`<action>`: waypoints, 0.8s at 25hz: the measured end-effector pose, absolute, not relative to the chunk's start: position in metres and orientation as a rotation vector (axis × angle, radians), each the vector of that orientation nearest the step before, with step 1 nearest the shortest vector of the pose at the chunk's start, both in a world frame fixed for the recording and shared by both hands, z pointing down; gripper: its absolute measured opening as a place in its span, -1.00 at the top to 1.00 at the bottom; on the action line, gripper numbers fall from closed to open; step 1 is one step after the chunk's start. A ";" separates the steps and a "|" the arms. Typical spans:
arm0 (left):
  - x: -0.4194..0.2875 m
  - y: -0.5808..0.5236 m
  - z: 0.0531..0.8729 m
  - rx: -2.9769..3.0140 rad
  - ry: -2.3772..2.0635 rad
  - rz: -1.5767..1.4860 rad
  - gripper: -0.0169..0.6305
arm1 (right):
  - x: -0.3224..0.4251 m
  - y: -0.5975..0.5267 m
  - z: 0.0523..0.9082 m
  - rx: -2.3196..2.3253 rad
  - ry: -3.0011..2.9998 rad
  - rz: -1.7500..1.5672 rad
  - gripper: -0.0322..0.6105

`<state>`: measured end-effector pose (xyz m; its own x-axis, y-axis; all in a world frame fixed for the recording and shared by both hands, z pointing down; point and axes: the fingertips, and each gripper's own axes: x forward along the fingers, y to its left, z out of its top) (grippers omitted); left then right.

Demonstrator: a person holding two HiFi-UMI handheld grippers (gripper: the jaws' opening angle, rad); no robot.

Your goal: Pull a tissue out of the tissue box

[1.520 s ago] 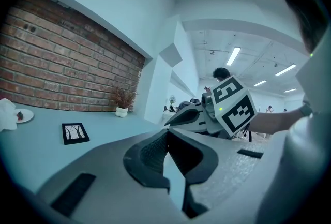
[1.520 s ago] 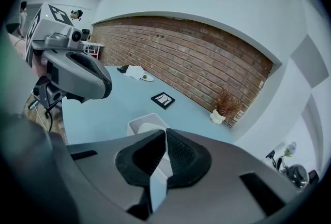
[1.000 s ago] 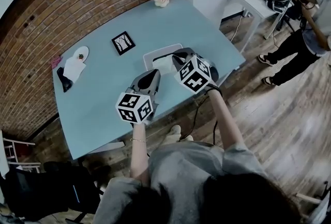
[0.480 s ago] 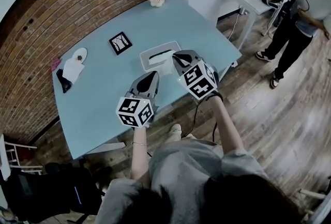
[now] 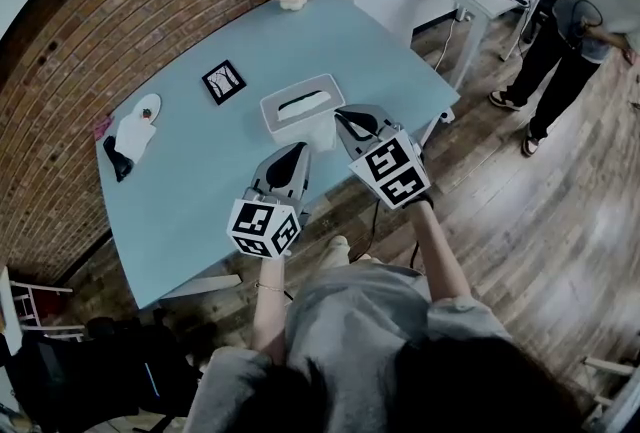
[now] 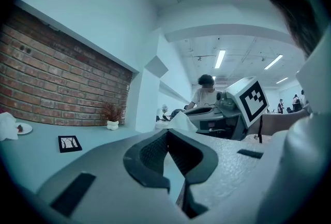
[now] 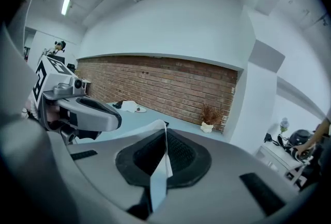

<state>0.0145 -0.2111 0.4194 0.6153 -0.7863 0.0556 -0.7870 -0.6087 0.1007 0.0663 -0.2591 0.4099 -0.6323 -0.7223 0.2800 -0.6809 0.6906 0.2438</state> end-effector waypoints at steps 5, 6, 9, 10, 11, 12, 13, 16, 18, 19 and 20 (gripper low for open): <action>0.018 -0.200 0.418 2.741 -1.322 0.005 0.94 | 0.069 -0.246 0.412 1.105 -2.610 -0.125 0.90; 0.018 -0.197 0.419 2.741 -1.327 -0.003 0.94 | 0.071 -0.243 0.415 1.110 -2.622 -0.113 0.90; 0.018 -0.190 0.420 2.736 -1.340 -0.038 0.94 | 0.073 -0.236 0.422 1.119 -2.663 -0.077 0.90; 0.019 -0.188 0.421 2.738 -1.339 -0.044 0.94 | 0.074 -0.235 0.424 1.120 -2.674 -0.068 0.90; 0.019 -0.187 0.421 2.740 -1.338 -0.045 0.94 | 0.074 -0.233 0.425 1.121 -2.681 -0.059 0.90; 0.019 -0.186 0.422 2.741 -1.338 -0.044 0.94 | 0.075 -0.232 0.427 1.122 -2.686 -0.052 0.90; 0.019 -0.185 0.423 2.742 -1.339 -0.041 0.94 | 0.076 -0.230 0.428 1.122 -2.689 -0.045 0.90; 0.021 -0.183 0.425 2.741 -1.334 -0.038 0.94 | 0.078 -0.227 0.429 1.123 -2.698 -0.037 0.90; 0.023 -0.183 0.424 2.746 -1.330 -0.035 0.94 | 0.080 -0.227 0.426 1.129 -2.706 -0.037 0.90; 0.023 -0.183 0.423 2.747 -1.328 -0.034 0.94 | 0.081 -0.227 0.425 1.131 -2.711 -0.037 0.90; 0.023 -0.182 0.423 2.749 -1.329 -0.033 0.94 | 0.081 -0.227 0.424 1.132 -2.715 -0.037 0.90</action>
